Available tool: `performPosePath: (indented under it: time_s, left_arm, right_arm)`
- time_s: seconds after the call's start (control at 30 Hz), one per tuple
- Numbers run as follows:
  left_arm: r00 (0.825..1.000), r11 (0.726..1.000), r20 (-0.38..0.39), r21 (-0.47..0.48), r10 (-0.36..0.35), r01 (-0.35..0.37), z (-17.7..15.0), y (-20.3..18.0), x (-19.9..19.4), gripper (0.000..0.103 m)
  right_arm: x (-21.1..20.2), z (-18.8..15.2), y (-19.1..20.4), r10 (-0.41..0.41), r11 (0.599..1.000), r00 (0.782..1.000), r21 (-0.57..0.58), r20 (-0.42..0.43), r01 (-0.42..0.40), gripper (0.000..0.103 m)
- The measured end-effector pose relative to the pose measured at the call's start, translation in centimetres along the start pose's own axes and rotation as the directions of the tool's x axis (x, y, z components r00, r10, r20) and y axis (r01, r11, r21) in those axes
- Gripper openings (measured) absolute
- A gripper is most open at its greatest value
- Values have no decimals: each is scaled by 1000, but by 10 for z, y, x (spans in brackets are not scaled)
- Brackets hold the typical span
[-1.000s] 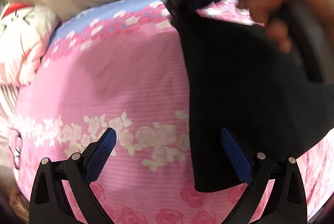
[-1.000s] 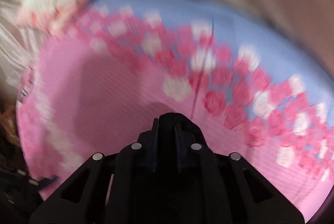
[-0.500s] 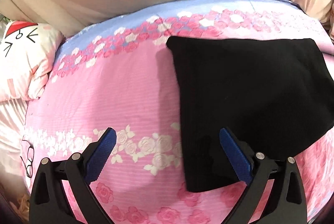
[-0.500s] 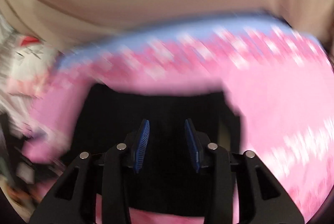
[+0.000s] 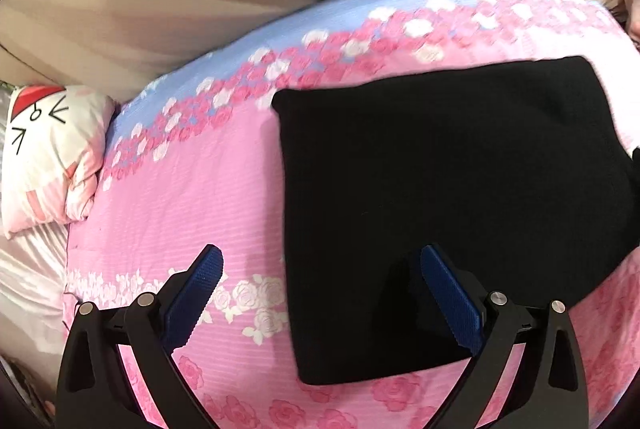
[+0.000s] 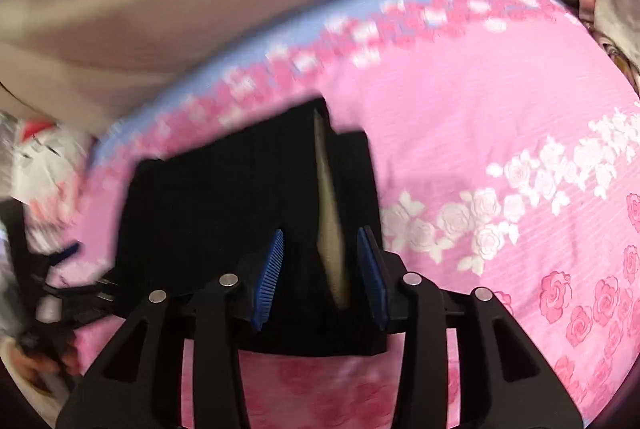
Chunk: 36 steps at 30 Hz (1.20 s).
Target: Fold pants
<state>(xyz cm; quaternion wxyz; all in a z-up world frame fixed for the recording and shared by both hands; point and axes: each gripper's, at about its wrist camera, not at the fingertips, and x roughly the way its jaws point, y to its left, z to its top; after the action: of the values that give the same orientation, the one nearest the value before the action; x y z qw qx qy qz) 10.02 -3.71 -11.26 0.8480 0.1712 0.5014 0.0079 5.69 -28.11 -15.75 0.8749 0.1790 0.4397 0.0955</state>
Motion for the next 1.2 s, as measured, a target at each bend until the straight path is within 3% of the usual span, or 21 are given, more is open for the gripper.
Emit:
performPosePath:
  time_s: [0.1,0.17,0.23,0.27,0.33,0.43,0.53,0.67,0.77,0.87,1.03,1.1,1.13,1.2]
  left_arm:
    - [1000,1000,9,7,-16,16,5,-13,-8,98]
    - [999,999,10,0,-33,33,9,-21,-15,98]
    - [999,999,16,-4,-51,51,11,-25,-21,98]
    - [998,998,17,-1,-56,56,12,-29,-25,98]
    - [998,998,12,10,-57,56,12,-34,-28,98]
    - [998,998,4,20,-62,62,11,-39,-30,98]
    - [998,998,-21,24,-64,64,9,-44,-24,98]
    - [997,998,-55,30,-58,60,3,-47,-17,98]
    - [996,998,-69,34,-55,58,0,-47,-15,98]
    - [995,998,-79,28,-62,64,-2,-46,-12,98]
    - [994,998,-96,34,-58,62,-6,-48,-10,98]
    - [994,998,-95,47,-45,50,-8,-49,-11,98]
    - [995,998,-95,54,-37,42,-10,-48,-11,98]
    - [995,998,-97,54,-29,34,-12,-45,-10,98]
  right_arm:
    - [7,-3,10,-3,999,999,-53,-50,0,39]
    - [26,-12,15,-39,995,991,-91,-125,28,36]
    - [34,-25,8,-54,995,988,-88,-145,41,27]
    - [31,-25,7,-49,996,988,-87,-146,37,16]
    - [20,-23,8,-41,996,990,-84,-137,30,10]
    - [3,-23,10,-35,996,993,-83,-110,26,9]
    - [16,-34,0,-66,995,988,-85,-136,55,8]
    - [17,-37,-11,-15,1000,992,-13,-125,14,11]
    - [-13,-24,-4,-20,1000,999,14,-33,21,14]
    - [-26,-4,17,56,998,998,-16,23,-56,15]
    - [26,14,52,78,988,997,-135,-25,-80,15]
    - [58,12,44,5,986,998,-165,-66,-16,13]
    - [74,9,28,-18,990,997,-142,-80,7,3]
    - [72,11,3,83,996,994,-11,-74,-84,0]
